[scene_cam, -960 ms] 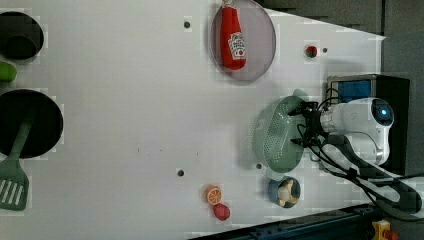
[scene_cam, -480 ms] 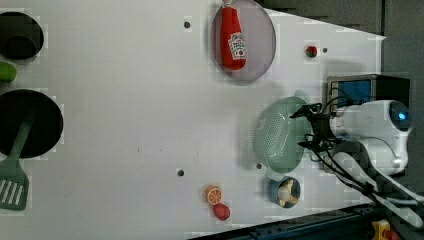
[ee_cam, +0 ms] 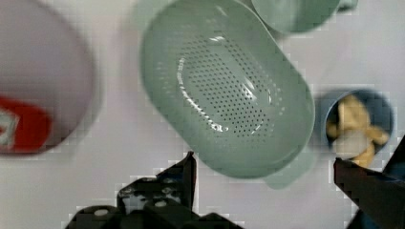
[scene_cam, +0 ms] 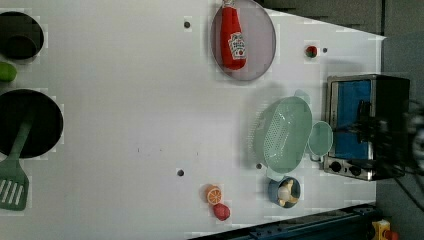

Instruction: Drag strainer left to right.

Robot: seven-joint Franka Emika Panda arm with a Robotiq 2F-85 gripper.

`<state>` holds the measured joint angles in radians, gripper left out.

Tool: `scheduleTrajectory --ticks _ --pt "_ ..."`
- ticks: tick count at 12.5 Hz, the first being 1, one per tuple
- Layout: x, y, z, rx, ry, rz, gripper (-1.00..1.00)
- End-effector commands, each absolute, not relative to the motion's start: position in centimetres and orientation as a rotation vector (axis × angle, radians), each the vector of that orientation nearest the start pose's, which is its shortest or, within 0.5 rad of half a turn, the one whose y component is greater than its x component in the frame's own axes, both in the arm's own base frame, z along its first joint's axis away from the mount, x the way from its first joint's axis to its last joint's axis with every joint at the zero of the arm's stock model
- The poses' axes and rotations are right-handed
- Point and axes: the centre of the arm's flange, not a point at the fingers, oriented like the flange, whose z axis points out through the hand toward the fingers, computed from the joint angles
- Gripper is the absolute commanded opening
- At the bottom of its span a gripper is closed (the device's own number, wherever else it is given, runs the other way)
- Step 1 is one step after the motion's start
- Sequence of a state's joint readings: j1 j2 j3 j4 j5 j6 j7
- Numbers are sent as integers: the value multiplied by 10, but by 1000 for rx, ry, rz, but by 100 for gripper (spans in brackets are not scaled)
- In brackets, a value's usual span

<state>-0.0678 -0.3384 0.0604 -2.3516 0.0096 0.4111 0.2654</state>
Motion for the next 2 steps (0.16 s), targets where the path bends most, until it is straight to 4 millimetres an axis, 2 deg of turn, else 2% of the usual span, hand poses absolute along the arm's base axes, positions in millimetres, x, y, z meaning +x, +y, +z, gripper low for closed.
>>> scheduleTrajectory --ticks 1,2 --pt "428 -15 551 -2855 1334 4 100" --pt "424 -14 570 -2859 1336 29 100"
